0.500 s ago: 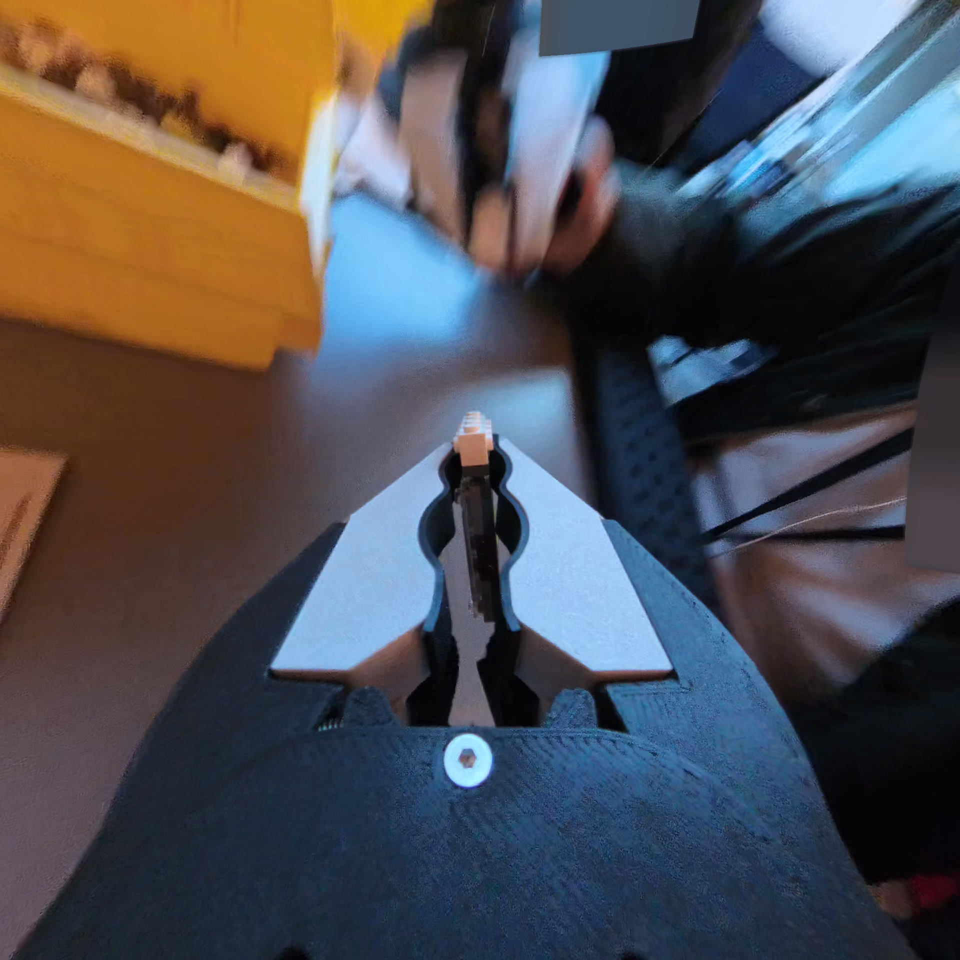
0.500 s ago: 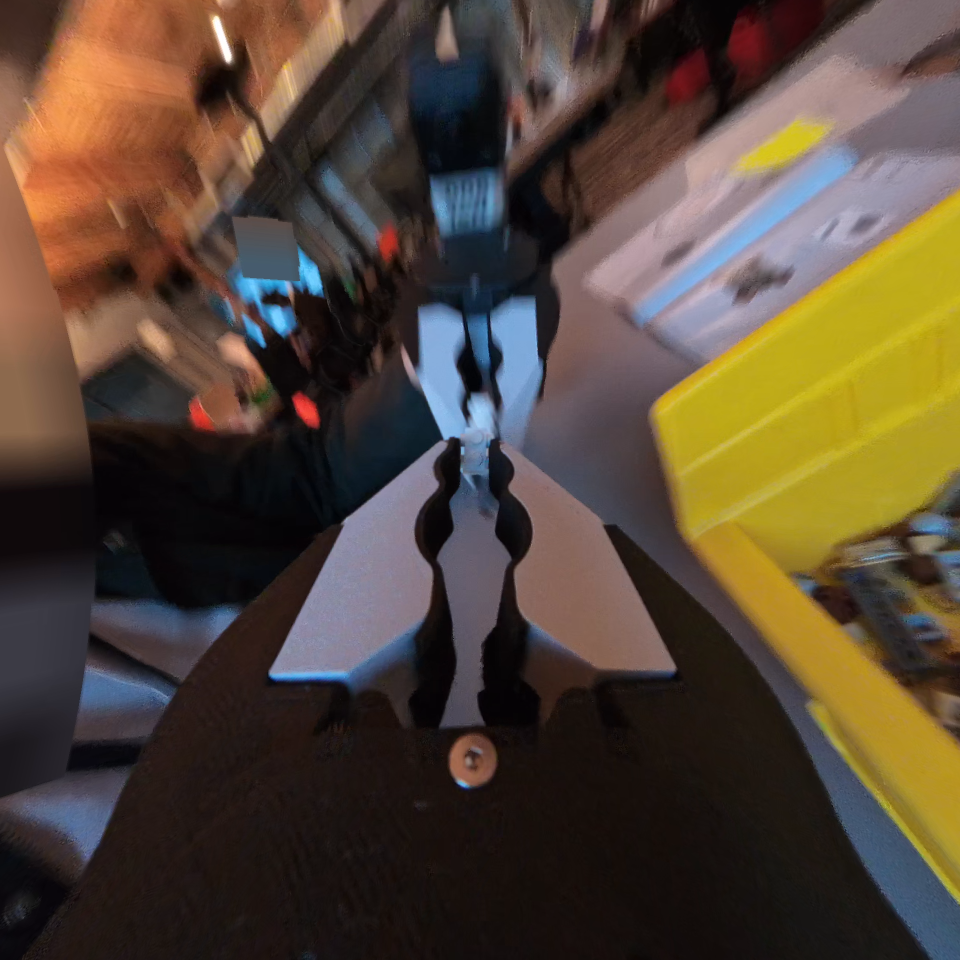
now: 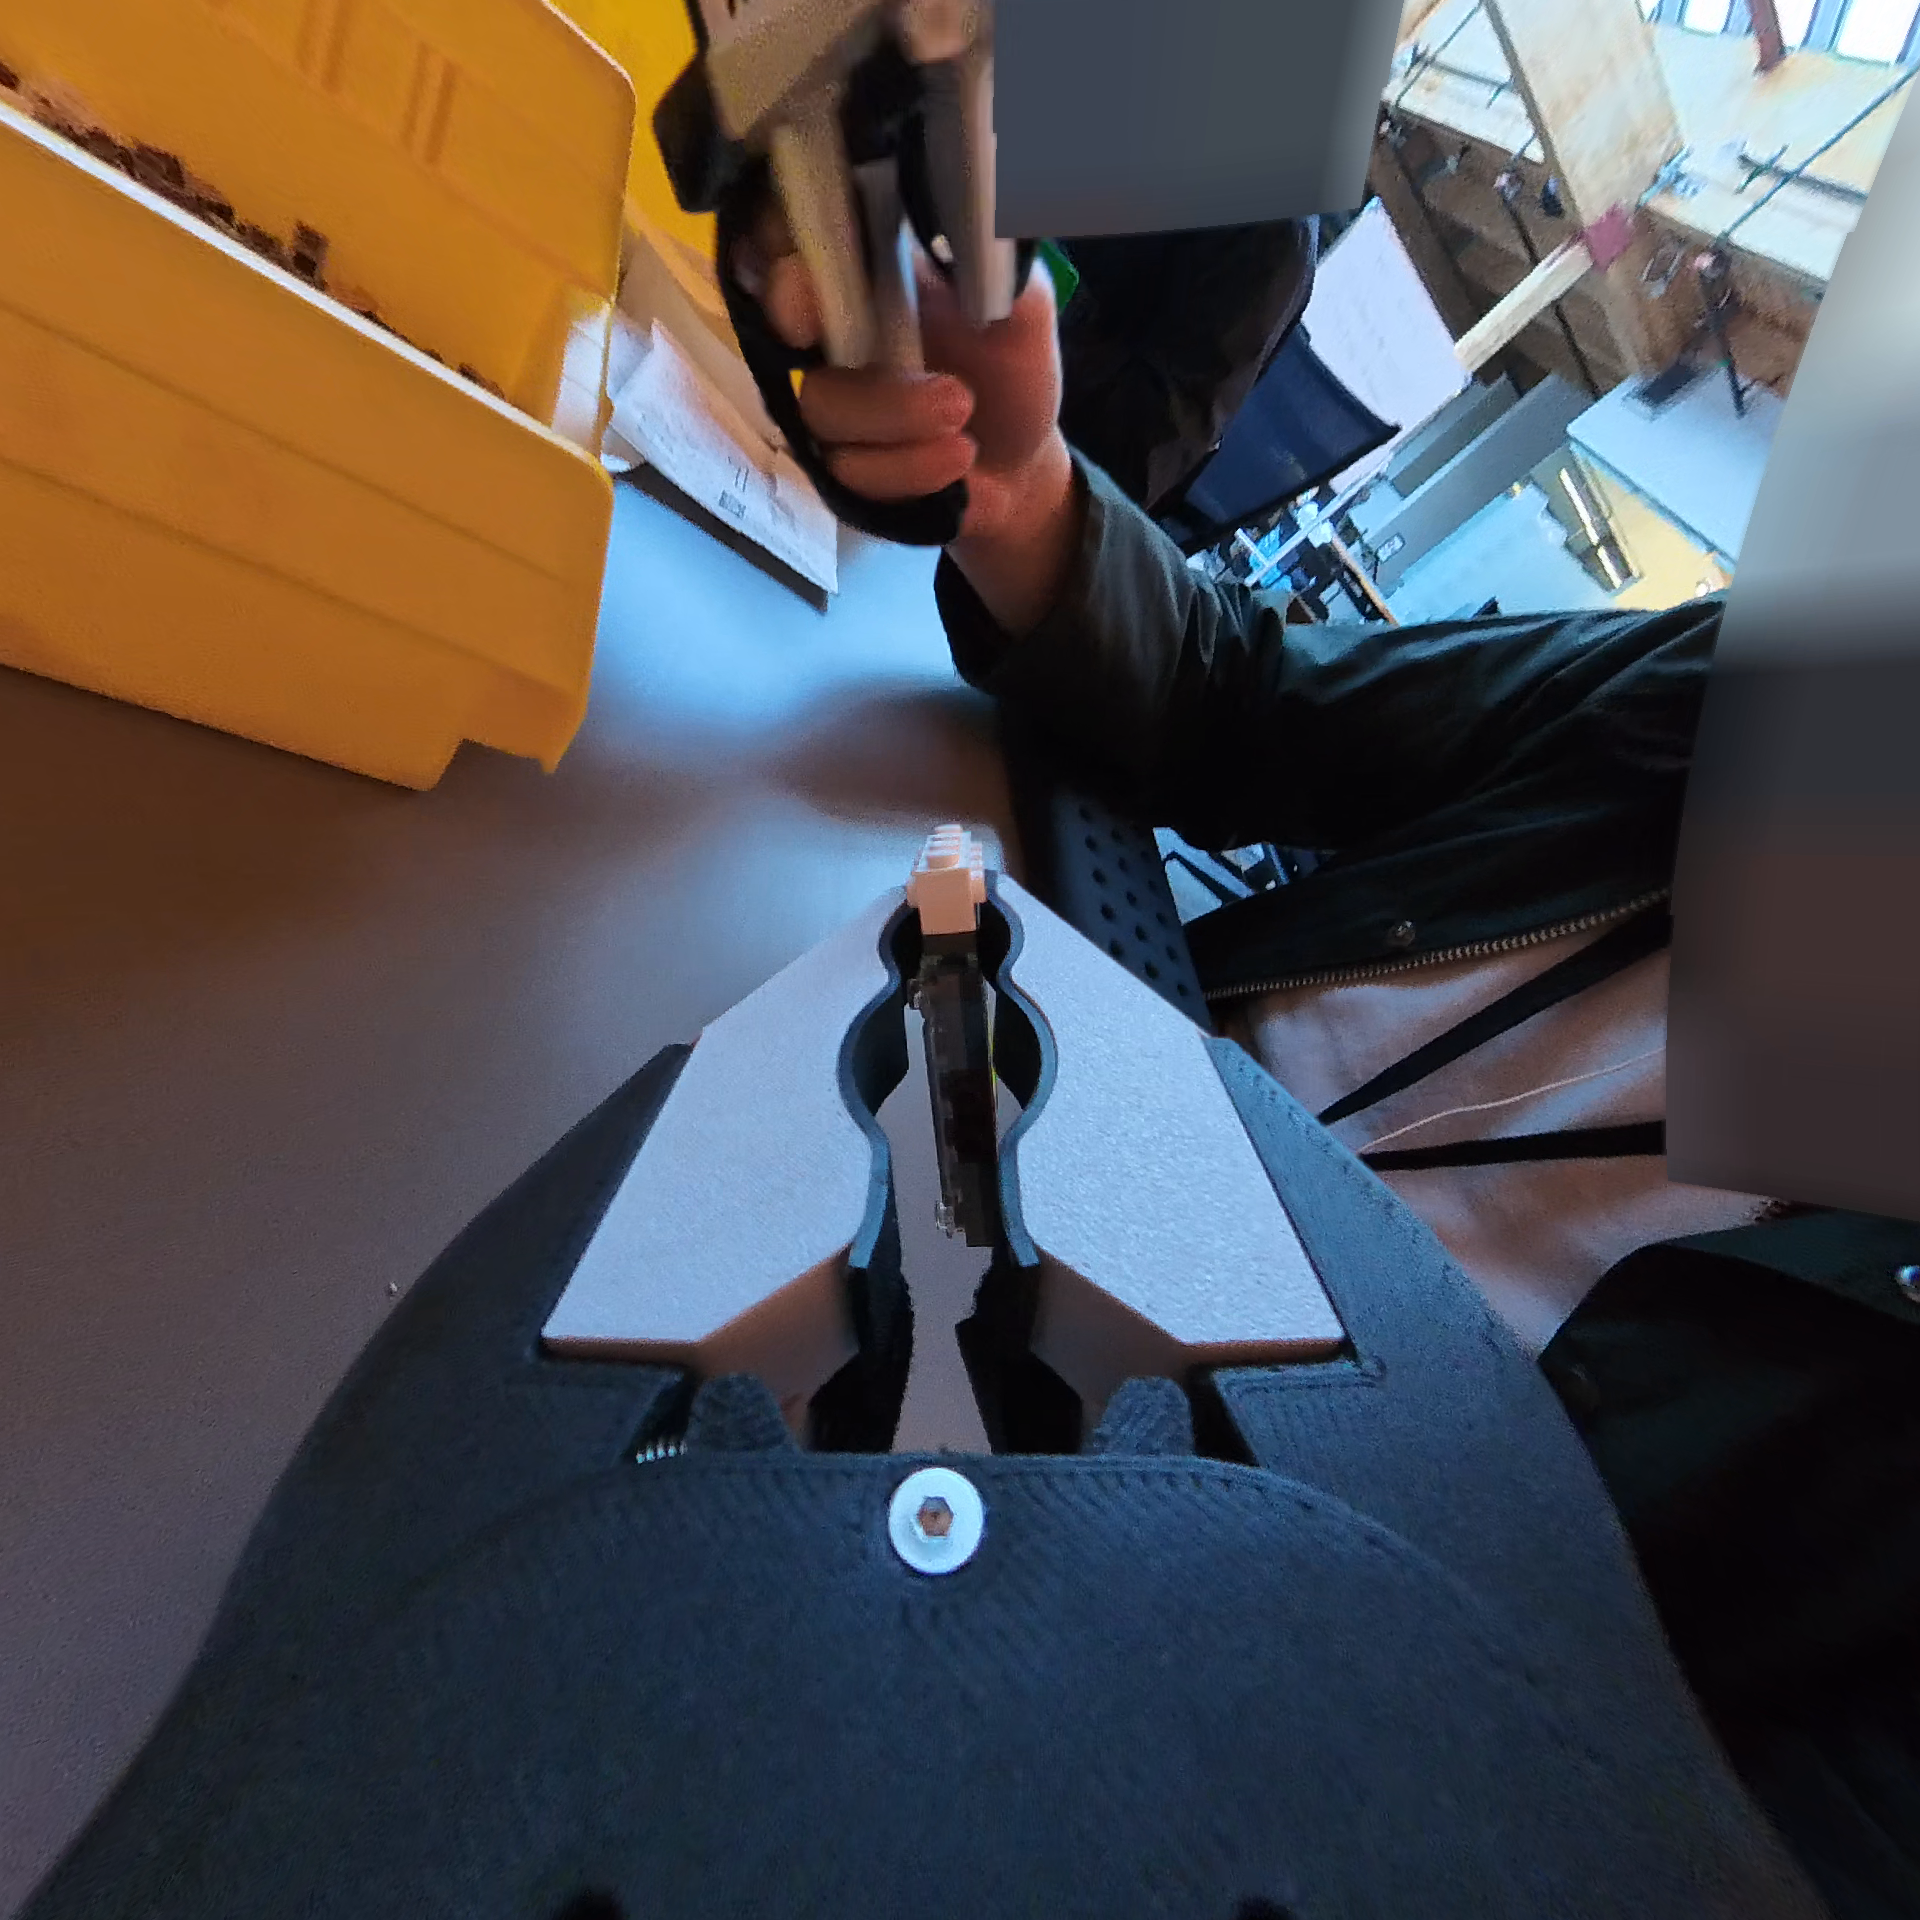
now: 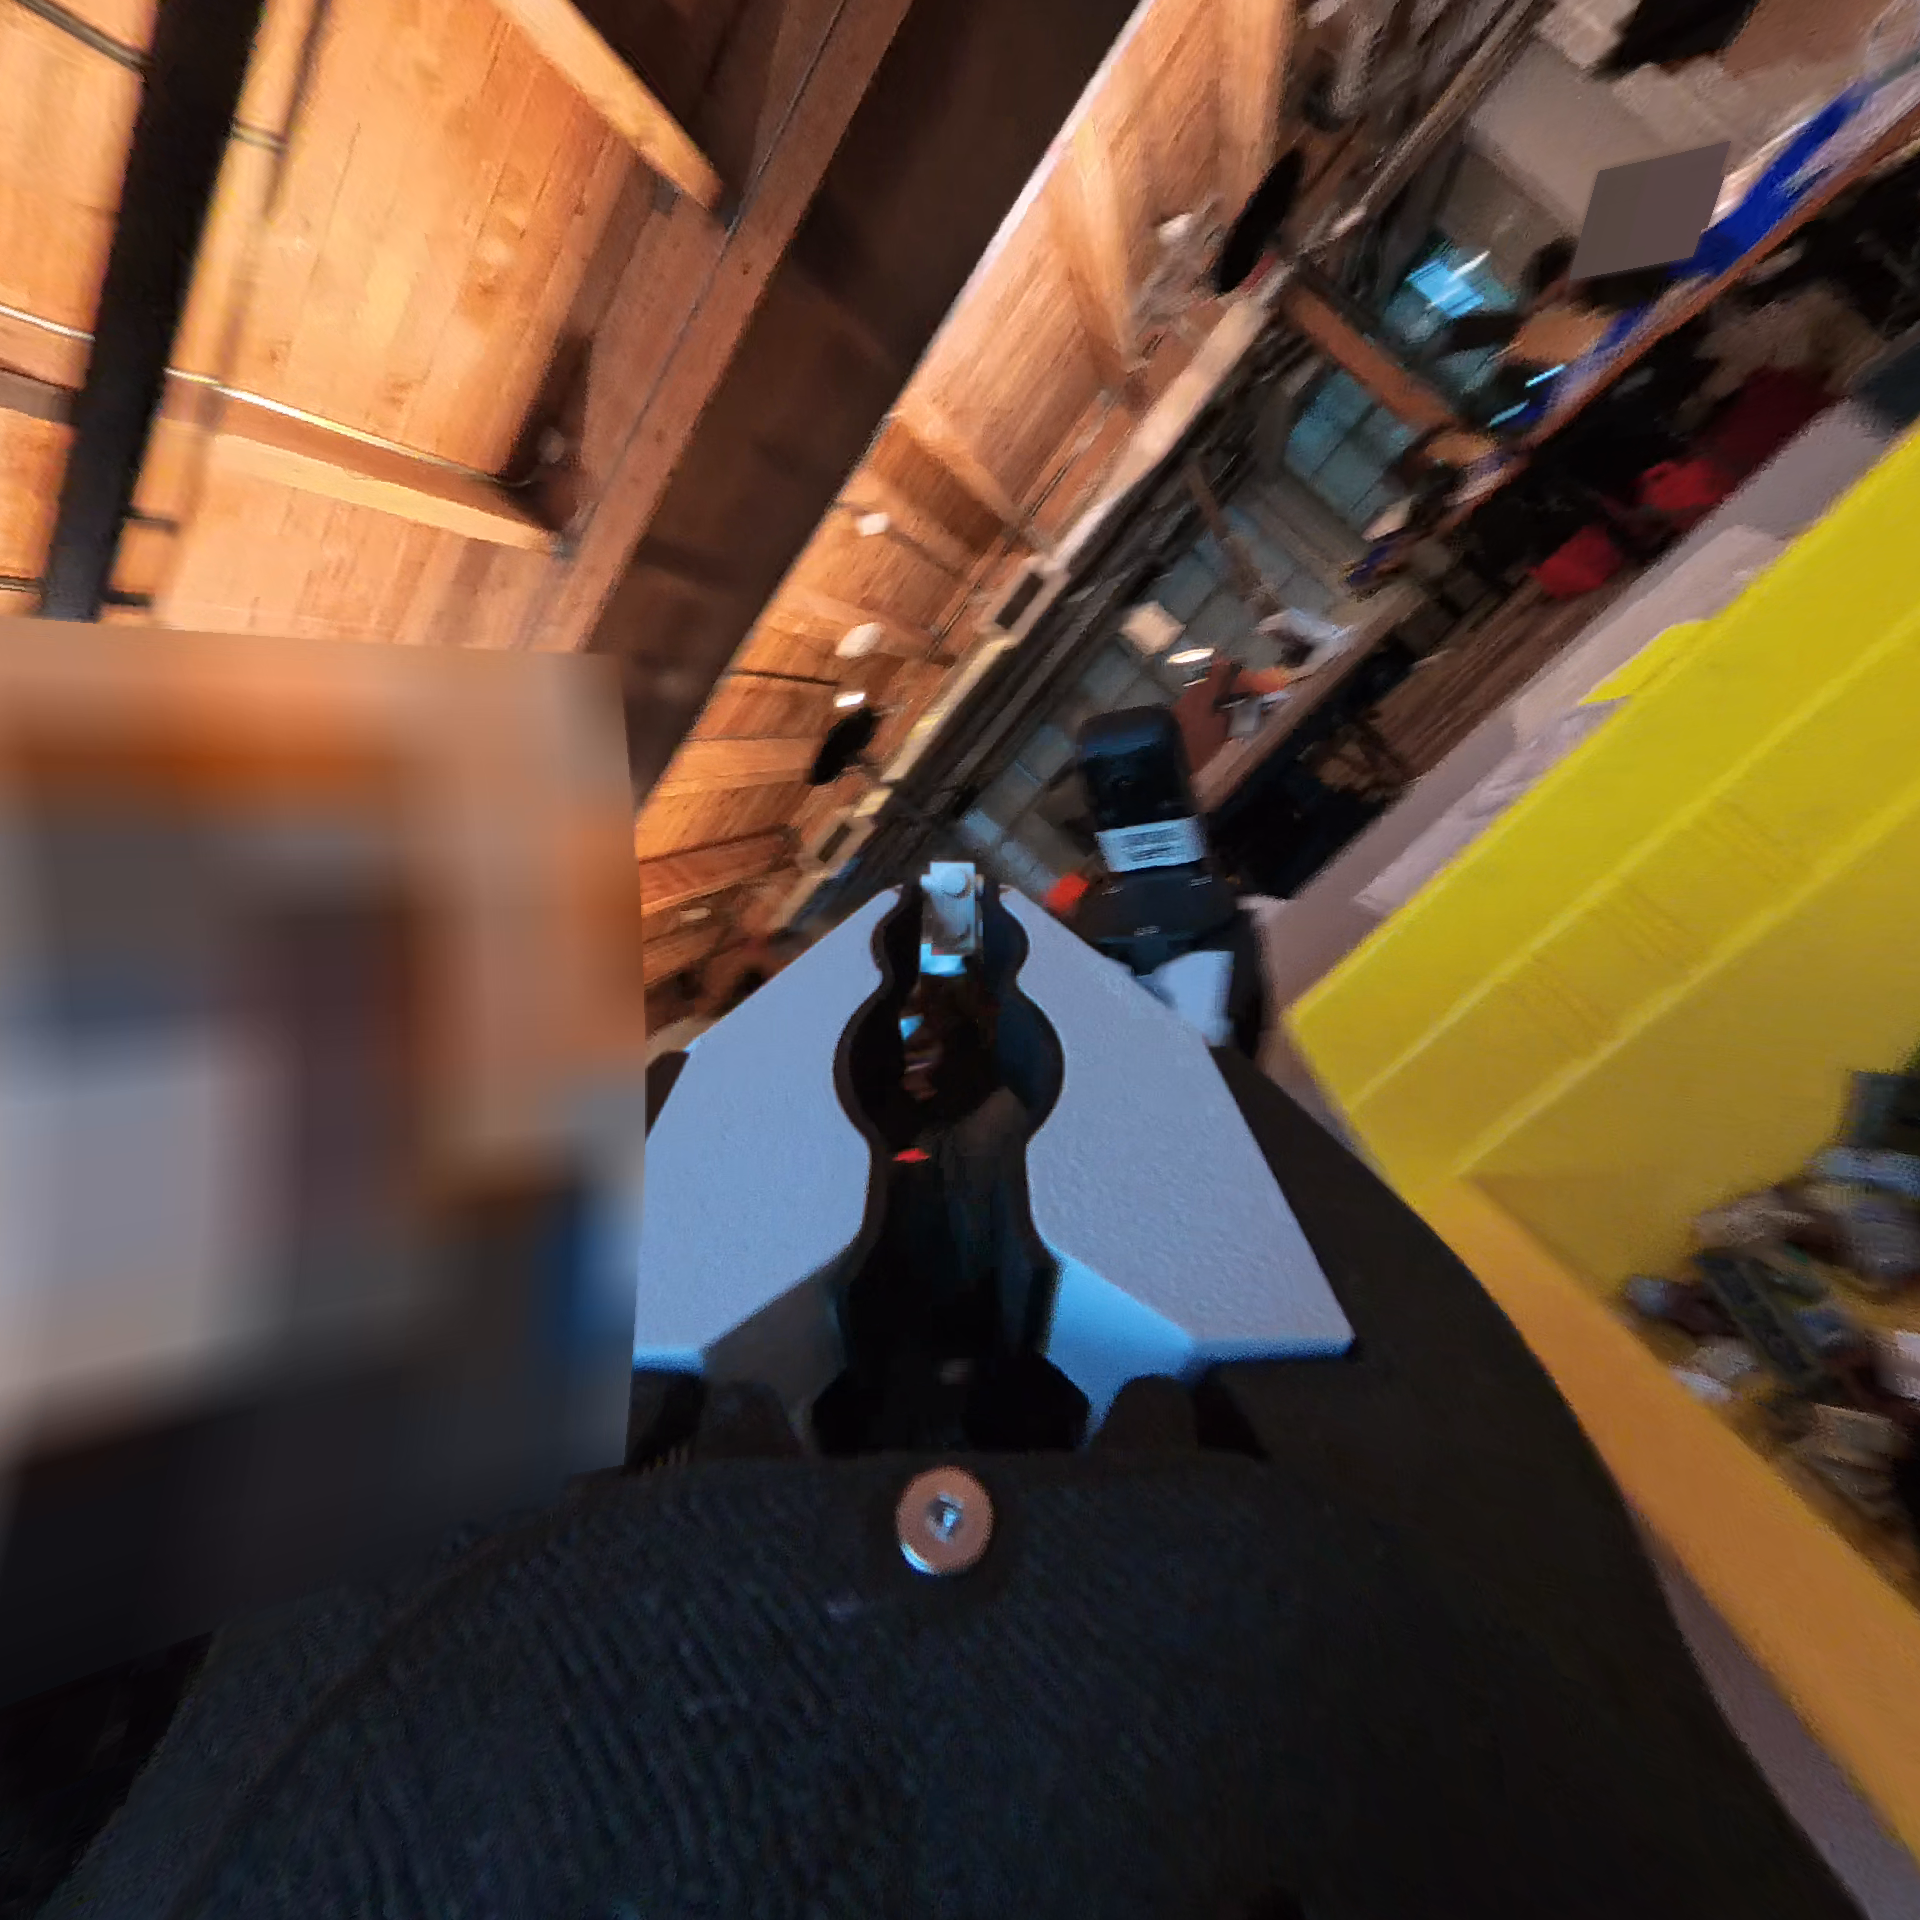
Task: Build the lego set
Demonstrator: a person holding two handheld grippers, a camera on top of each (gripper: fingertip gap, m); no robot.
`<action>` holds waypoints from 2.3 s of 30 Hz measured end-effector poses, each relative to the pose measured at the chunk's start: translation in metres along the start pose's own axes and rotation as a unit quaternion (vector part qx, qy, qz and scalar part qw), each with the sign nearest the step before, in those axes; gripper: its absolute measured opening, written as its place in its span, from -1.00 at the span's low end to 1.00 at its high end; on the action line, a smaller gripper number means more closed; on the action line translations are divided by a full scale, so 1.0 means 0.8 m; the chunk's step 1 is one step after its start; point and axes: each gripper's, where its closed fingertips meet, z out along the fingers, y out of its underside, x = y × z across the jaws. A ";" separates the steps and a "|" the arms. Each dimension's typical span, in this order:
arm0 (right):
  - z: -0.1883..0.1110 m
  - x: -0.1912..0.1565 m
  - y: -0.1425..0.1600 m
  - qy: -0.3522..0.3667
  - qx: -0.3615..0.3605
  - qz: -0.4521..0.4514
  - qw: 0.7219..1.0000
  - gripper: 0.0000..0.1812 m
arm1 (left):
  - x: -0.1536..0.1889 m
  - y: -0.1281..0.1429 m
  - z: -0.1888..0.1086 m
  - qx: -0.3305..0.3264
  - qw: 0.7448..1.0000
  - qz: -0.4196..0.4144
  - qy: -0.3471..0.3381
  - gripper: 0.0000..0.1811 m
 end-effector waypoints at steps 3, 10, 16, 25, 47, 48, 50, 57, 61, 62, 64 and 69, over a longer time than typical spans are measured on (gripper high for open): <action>-0.019 0.062 -0.024 0.196 0.011 -0.144 0.970 -0.71 | 0.002 -0.007 -0.001 0.017 1.000 -0.015 0.012 -0.91; 0.027 0.044 0.015 0.210 -0.070 -0.261 0.940 -0.67 | 0.003 -0.003 0.005 0.003 1.000 -0.018 0.011 -0.91; 0.070 0.072 0.137 0.172 -0.238 -0.144 0.945 -0.71 | 0.002 0.005 0.013 -0.018 1.000 -0.008 0.000 -0.91; 0.067 0.067 0.159 0.122 -0.265 -0.024 0.956 -0.94 | 0.000 0.015 0.020 -0.044 0.999 -0.011 -0.005 -0.91; 0.061 0.072 0.141 0.151 -0.259 -0.088 0.950 -0.90 | -0.007 -0.012 0.002 0.023 1.000 -0.010 -0.017 -0.71; 0.060 0.073 0.142 0.151 -0.259 -0.084 0.950 -0.90 | -0.006 -0.015 0.002 0.028 0.999 -0.010 -0.014 -0.73; 0.062 0.072 0.146 0.143 -0.258 -0.072 0.953 -0.90 | -0.011 -0.008 0.002 0.013 0.999 0.002 -0.029 -0.88; 0.059 0.076 0.148 0.148 -0.267 -0.094 0.947 -0.90 | -0.014 -0.001 0.004 -0.005 1.000 -0.012 -0.028 -0.89; 0.057 0.077 0.154 0.148 -0.281 -0.086 0.944 -0.90 | -0.015 0.003 0.005 -0.014 0.999 -0.006 -0.031 -0.89; 0.056 0.077 0.158 0.149 -0.291 -0.086 0.941 -0.90 | -0.014 0.003 0.005 -0.012 0.999 -0.005 -0.029 -0.89; 0.057 0.077 0.157 0.152 -0.290 -0.090 0.940 -0.90 | -0.013 -0.002 0.004 0.001 1.000 -0.007 -0.024 -0.89; 0.056 0.077 0.159 0.152 -0.293 -0.084 0.940 -0.90 | -0.014 0.001 0.005 -0.009 0.999 0.002 -0.032 -0.89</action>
